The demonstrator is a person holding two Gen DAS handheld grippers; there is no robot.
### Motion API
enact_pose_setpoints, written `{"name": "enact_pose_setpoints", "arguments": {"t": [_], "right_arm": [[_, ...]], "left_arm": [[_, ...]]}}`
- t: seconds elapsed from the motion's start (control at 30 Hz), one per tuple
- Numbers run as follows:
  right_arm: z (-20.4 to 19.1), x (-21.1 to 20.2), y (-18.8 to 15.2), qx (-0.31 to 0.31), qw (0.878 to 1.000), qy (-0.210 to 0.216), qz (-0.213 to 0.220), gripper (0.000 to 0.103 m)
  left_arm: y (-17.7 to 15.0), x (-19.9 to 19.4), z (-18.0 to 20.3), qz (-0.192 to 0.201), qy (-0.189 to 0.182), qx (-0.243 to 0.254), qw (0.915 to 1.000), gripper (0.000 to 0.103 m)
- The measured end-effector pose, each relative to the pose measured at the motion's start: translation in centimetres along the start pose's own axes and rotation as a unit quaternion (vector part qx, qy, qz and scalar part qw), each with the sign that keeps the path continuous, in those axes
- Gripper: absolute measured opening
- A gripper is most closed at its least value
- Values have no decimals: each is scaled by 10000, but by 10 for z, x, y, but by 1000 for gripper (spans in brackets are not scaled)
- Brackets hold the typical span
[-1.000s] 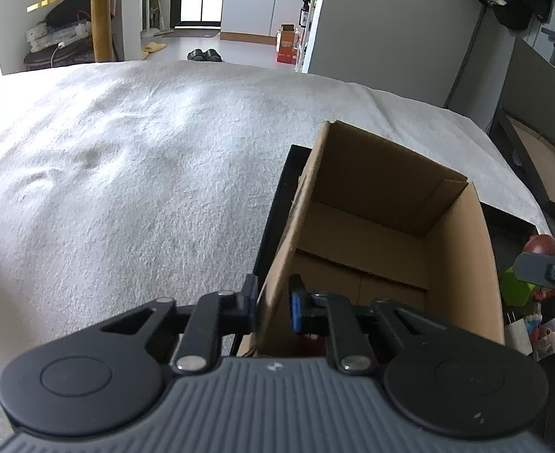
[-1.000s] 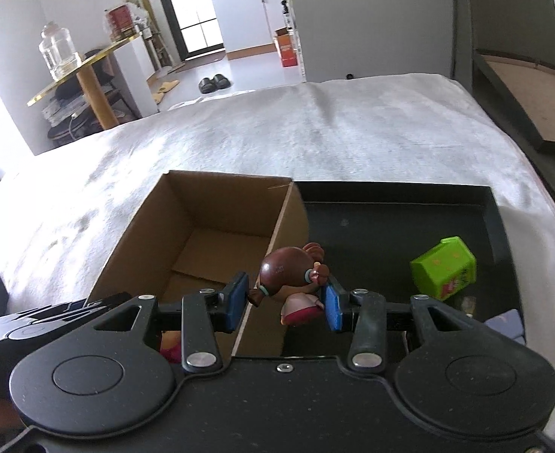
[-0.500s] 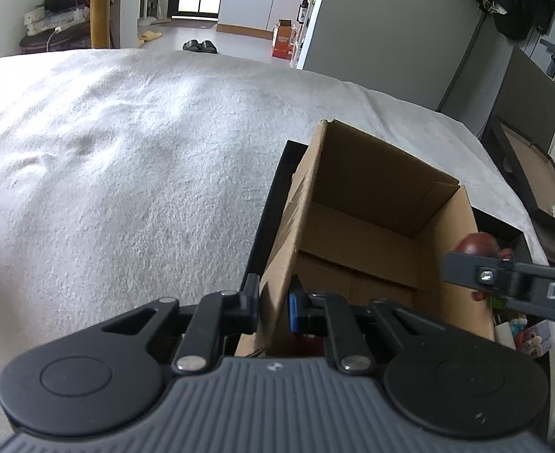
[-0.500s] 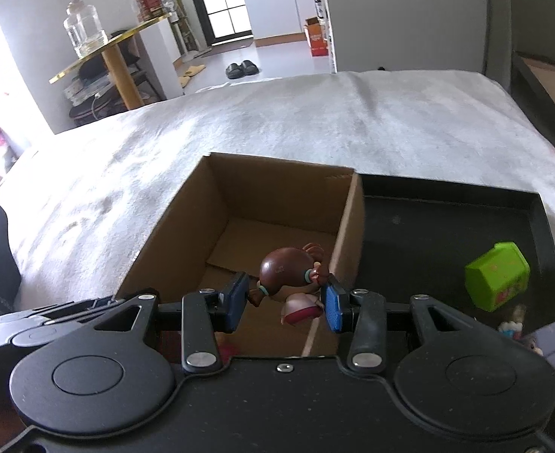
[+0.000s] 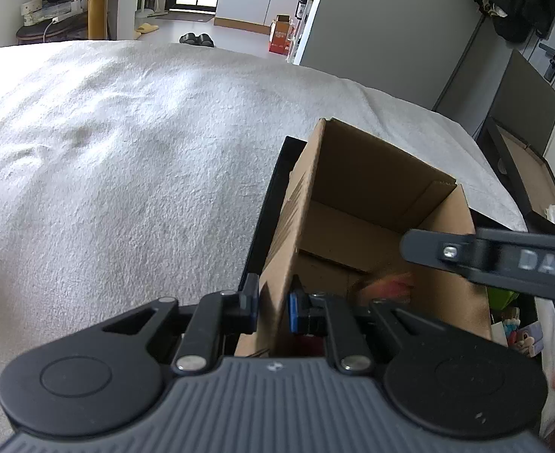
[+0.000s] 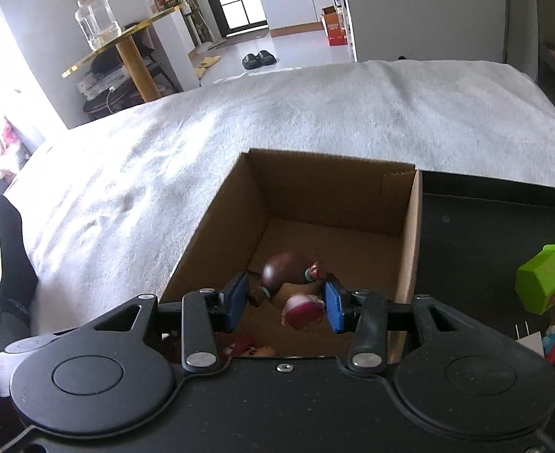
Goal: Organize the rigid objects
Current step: 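Carry the doll with the right gripper into the box and release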
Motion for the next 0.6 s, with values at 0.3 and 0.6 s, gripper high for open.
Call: {"name": "enact_pose_setpoints", "arguments": {"t": [0.3,0.6], "right_arm": [[18,-32,-4,56,9998,-163,104,44],[42,-61,-15,185,9986,-425,237,50]], "left_arm": [[0,-3,3,124,100,87,9998,14],[1,-8,6,248,227,180,9993,14]]}}
Point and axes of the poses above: each gripper's, at about its wrist camera, not at the fingertips, and x roughly the way its jaws point, z to its right, y to its top, the point moved 4 cm from there along x, roughly the way its jaws point, and after that the axes turned 14 degrees about y, right-handed, at the moved point
